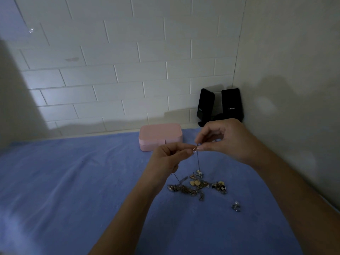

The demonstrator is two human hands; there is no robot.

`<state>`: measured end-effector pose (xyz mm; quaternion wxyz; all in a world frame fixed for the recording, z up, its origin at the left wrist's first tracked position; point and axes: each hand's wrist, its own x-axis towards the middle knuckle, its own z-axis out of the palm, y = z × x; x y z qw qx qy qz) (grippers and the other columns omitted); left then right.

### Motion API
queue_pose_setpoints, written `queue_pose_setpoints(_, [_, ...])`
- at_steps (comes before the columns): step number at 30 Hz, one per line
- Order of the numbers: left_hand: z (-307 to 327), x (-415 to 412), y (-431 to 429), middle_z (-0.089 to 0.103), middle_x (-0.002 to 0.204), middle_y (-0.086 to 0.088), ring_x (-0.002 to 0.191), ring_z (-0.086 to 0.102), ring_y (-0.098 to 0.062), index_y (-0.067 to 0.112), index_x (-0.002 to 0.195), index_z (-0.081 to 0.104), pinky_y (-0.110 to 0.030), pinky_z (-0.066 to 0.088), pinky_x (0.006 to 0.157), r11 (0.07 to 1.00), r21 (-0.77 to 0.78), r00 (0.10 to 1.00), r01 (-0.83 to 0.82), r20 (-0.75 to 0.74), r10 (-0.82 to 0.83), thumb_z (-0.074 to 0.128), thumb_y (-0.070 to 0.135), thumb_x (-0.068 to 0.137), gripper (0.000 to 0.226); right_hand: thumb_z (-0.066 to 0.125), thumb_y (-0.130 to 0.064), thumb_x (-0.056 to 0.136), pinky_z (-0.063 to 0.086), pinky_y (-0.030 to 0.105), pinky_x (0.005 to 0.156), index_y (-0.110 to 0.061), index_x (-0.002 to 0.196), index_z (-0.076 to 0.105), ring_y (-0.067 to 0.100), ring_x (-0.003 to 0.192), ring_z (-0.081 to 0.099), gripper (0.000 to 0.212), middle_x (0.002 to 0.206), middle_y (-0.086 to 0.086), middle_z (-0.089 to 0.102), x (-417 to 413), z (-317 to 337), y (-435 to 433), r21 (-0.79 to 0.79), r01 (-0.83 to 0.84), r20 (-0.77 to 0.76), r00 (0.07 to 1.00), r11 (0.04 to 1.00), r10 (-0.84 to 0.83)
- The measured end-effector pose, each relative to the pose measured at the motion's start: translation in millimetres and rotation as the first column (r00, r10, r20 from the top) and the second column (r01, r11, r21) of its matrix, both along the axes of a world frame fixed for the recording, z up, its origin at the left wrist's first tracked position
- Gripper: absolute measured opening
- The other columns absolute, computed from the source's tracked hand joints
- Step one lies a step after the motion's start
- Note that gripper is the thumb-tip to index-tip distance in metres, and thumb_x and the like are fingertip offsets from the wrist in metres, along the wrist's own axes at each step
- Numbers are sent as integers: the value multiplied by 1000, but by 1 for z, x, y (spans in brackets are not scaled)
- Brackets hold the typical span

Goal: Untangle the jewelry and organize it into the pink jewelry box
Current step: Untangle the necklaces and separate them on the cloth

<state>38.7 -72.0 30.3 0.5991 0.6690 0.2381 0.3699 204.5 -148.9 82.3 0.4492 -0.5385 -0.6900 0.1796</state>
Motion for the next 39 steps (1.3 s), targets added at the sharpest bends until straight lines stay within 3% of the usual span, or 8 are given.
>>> queue_pose_setpoints(6, [0, 0, 1, 35, 48, 7, 45, 21, -8, 20, 74, 72, -19, 20, 44, 1000, 4, 999, 2, 44, -3, 66, 24, 77, 7, 72, 6, 74, 51, 15, 74, -12, 73, 70, 6, 79, 70, 18, 80, -2, 74, -2, 2, -2, -11, -23, -10, 1000, 1000, 22])
queue_pose_setpoints(10, [1, -1, 1, 40, 48, 11, 43, 25, -5, 18, 72, 67, -15, 26, 43, 1000, 21, 997, 16, 72, -18, 65, 27, 73, 9, 72, 4, 76, 52, 16, 74, -8, 77, 69, 9, 79, 70, 12, 79, 0, 74, -3, 2, -2, -24, -33, -76, 997, 999, 31])
queue_pose_setpoints(19, [2, -1, 1, 41, 43, 13, 40, 26, -2, 11, 78, 67, -15, 25, 42, 1000, -11, 988, -20, 150, 21, 63, 25, 73, 16, 77, -21, 66, 53, 28, 88, -12, 91, 66, 19, 90, 70, 29, 89, 9, 74, -6, -7, 6, -314, -96, -175, 984, 944, 41])
queue_pose_setpoints(22, [3, -1, 2, 39, 44, 12, 42, 25, -3, 9, 79, 68, -16, 24, 43, 997, -44, 981, -56, 184, 64, 64, 27, 71, 20, 70, -15, 76, 53, 20, 75, -12, 82, 68, 17, 72, 69, 8, 72, 5, 72, -10, -6, 5, -285, -130, -249, 967, 950, 58])
queue_pose_setpoints(26, [4, -2, 0, 41, 45, 11, 42, 25, -4, 12, 77, 71, -16, 24, 42, 990, -57, 968, -132, 209, 141, 66, 28, 69, 18, 70, -24, 71, 42, 14, 52, -21, 73, 69, 3, 52, 51, 5, 58, -8, 64, -12, 2, -1, -209, -73, -223, 975, 975, 25])
queue_pose_setpoints(31, [6, -1, -1, 50, 51, 2, 42, 26, -5, 19, 70, 75, -16, 25, 41, 980, -77, 952, -182, 236, 196, 71, 31, 64, 14, 74, -17, 76, 43, 20, 63, -20, 79, 74, 9, 65, 54, 5, 69, 3, 68, -8, 5, 1, -38, 92, -68, 993, 995, -95])
queue_pose_setpoints(36, [6, -1, -2, 56, 55, 5, 42, 27, -5, 18, 72, 72, -16, 24, 42, 986, -80, 952, -149, 257, 164, 68, 30, 67, 13, 73, -16, 78, 40, 21, 56, -25, 82, 75, 12, 59, 51, 9, 62, 1, 67, -9, 3, 2, -5, 102, -26, 994, 995, -102])
queue_pose_setpoints(39, [7, -1, -4, 54, 56, 3, 43, 27, -5, 17, 75, 71, -16, 25, 42, 986, -65, 951, -154, 263, 166, 69, 31, 67, 17, 69, -10, 82, 42, 16, 50, -21, 81, 73, 5, 52, 51, 11, 58, -4, 62, -12, 4, 2, -30, 60, -77, 995, 998, -62])
